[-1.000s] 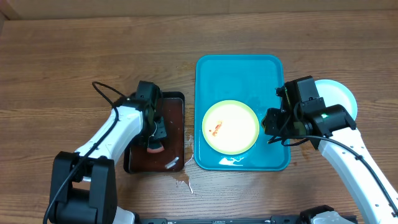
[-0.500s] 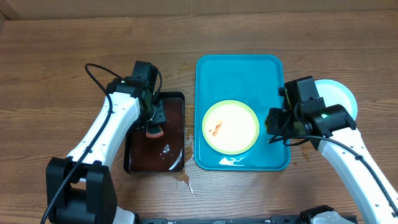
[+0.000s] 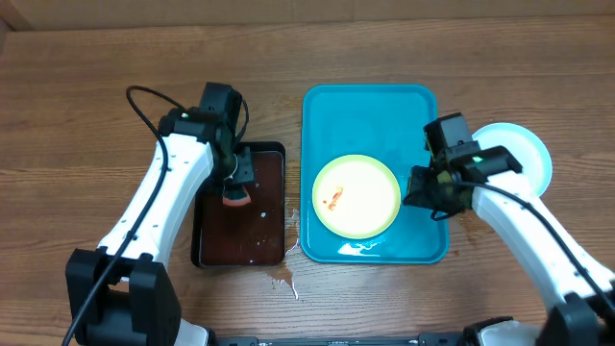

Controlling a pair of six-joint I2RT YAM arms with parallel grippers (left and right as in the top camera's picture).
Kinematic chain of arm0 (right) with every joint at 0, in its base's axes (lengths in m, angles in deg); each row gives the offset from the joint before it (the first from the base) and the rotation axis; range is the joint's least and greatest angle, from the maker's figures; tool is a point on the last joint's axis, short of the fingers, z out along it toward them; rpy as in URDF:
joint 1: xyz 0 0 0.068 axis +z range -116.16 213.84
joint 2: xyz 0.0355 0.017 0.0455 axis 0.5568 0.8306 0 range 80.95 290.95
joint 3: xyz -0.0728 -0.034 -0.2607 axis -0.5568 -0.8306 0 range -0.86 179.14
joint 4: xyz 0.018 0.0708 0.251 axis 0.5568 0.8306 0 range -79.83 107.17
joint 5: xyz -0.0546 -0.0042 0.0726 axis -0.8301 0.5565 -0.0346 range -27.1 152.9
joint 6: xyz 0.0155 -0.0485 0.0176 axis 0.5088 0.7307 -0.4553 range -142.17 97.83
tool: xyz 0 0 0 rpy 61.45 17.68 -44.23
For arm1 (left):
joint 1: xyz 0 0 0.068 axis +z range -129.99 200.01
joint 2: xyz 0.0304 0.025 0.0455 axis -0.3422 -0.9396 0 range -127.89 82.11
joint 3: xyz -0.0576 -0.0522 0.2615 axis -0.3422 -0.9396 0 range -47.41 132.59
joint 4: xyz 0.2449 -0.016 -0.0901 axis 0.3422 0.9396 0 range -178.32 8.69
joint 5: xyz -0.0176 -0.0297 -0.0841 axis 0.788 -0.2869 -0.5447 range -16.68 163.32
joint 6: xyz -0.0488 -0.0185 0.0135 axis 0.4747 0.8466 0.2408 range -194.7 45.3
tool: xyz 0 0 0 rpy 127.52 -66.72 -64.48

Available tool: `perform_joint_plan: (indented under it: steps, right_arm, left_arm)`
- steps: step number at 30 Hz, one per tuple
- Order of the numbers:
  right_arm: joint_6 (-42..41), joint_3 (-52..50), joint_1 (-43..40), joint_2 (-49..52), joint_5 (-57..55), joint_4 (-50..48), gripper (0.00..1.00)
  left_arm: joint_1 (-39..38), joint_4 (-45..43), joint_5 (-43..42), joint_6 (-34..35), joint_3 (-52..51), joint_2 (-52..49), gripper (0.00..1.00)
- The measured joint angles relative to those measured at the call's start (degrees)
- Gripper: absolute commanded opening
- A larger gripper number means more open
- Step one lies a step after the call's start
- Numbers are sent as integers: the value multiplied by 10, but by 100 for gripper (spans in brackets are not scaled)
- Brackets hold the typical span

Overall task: Clean dirty plates on tray and stack at the side
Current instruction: 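Grasp the sponge in the black tray with the left gripper and wet it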

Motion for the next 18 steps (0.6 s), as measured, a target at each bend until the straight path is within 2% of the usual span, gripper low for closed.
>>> perform_joint_plan:
  steps: [10, 15, 16, 18]
  right_arm:
    - [41, 0, 0, 49, 50, -63, 48]
    - [50, 0, 0, 68, 55, -77, 48]
    - [50, 0, 0, 76, 53, -84, 46]
    - [53, -3, 0, 94, 49, -101, 36]
  left_arm:
    - [-9, 64, 5, -3, 85, 0, 4]
    - [-21, 76, 7, -3, 112, 0, 4]
    - [-21, 77, 6, -3, 112, 0, 4]
    - [-21, 79, 6, -3, 112, 0, 4]
